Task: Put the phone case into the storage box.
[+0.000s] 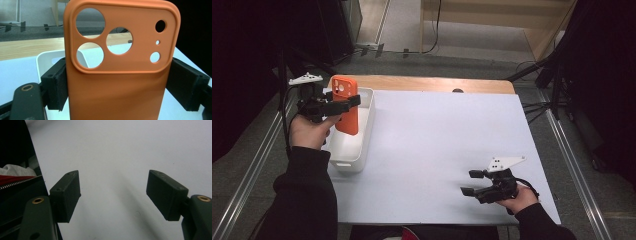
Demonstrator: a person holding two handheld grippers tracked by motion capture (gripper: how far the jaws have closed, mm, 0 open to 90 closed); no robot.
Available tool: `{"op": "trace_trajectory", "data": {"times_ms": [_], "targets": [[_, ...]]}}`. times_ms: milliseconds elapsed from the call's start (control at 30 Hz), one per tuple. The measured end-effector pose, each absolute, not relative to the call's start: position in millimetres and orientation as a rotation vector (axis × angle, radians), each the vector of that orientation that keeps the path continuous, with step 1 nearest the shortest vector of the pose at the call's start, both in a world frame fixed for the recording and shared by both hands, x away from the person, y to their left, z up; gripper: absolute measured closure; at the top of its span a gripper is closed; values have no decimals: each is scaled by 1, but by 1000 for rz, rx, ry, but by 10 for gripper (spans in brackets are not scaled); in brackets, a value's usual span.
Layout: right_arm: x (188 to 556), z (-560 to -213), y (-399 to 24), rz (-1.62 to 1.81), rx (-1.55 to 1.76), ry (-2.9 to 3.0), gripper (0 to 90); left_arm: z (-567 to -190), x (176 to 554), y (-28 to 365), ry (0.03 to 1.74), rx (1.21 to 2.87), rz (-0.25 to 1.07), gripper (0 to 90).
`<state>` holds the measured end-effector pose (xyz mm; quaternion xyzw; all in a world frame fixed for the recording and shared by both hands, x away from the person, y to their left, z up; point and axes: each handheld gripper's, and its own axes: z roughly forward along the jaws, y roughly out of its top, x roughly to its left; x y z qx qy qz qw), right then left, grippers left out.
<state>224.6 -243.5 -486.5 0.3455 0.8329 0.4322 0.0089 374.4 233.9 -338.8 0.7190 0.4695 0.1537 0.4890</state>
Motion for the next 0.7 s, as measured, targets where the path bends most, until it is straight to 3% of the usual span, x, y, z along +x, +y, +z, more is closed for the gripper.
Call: {"op": "trace_trajectory", "data": {"times_ms": [700], "targets": [[224, -486, -245, 1371, 1078, 2586, 264, -354, 408, 216, 1199, 1762, 448, 154]]}}
